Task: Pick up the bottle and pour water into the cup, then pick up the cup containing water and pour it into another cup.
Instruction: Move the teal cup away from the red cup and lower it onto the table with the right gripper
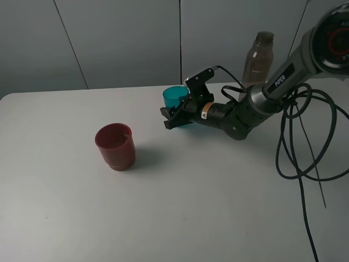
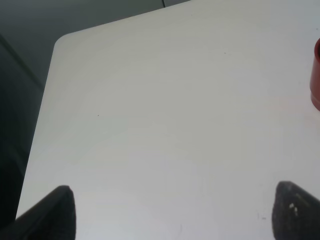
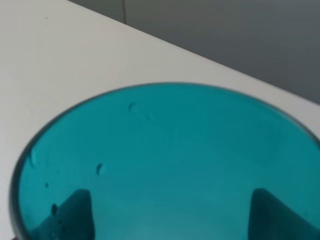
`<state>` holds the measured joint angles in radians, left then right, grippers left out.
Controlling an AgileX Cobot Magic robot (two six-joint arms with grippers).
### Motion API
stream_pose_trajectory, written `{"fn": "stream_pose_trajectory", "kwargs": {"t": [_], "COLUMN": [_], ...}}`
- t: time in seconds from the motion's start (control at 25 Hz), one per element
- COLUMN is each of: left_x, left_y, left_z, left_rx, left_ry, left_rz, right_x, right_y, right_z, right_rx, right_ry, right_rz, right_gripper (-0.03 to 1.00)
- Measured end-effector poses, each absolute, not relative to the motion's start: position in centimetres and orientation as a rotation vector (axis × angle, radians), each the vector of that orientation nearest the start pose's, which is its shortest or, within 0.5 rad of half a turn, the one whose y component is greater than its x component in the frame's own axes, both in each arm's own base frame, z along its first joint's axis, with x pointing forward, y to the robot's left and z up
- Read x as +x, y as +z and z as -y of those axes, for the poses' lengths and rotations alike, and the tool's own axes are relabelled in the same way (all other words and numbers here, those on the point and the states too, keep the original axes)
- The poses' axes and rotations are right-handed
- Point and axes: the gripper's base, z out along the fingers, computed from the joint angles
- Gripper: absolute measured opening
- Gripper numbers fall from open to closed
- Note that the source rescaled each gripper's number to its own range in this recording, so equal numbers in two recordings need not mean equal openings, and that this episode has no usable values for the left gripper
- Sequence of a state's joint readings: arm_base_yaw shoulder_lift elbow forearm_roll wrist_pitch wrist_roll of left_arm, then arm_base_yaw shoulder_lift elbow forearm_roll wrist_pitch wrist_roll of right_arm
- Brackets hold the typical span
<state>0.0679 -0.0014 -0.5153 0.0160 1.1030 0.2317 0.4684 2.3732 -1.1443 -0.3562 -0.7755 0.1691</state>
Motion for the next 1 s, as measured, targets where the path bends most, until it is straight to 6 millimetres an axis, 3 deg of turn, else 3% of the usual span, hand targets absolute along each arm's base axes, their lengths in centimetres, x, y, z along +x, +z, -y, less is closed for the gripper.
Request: {"fn": "stream_pose_trajectory", "kwargs": {"t": [0.44, 0.48, 0.6, 0.64, 0.72, 1.0], "left_x": [-0.9, -0.9, -0.9, -0.9, -0.9, -0.9], "left_y": [27.8, 27.8, 27.8, 27.8, 27.8, 27.8], "left_z": [-0.1, -0.1, -0.1, -0.1, -0.1, -0.1], "left_rx": [0.168, 0.168, 0.168, 0.168, 0.168, 0.171], "left_ry": [0.203, 0.203, 0.203, 0.203, 0.203, 0.204], "left_rz": [-2.069, -2.069, -2.069, -2.069, -2.069, -2.069], "right_x": [38.0, 38.0, 38.0, 38.0, 38.0, 36.6], "right_y": [3.8, 3.8, 3.8, 3.8, 3.8, 6.0], "right_z": [-21.7, -21.7, -21.7, -21.7, -21.6, -20.8], "right_rx": [-0.698, -0.698, -0.699, -0.7, -0.703, -0.715], "right_ry": [0.488, 0.488, 0.486, 0.485, 0.477, 0.453], "right_rz": [-1.858, -1.858, -1.861, -1.864, -1.877, -1.903], "right_gripper": [0.02, 0.14, 0.84, 0.93, 0.99, 0.99]}}
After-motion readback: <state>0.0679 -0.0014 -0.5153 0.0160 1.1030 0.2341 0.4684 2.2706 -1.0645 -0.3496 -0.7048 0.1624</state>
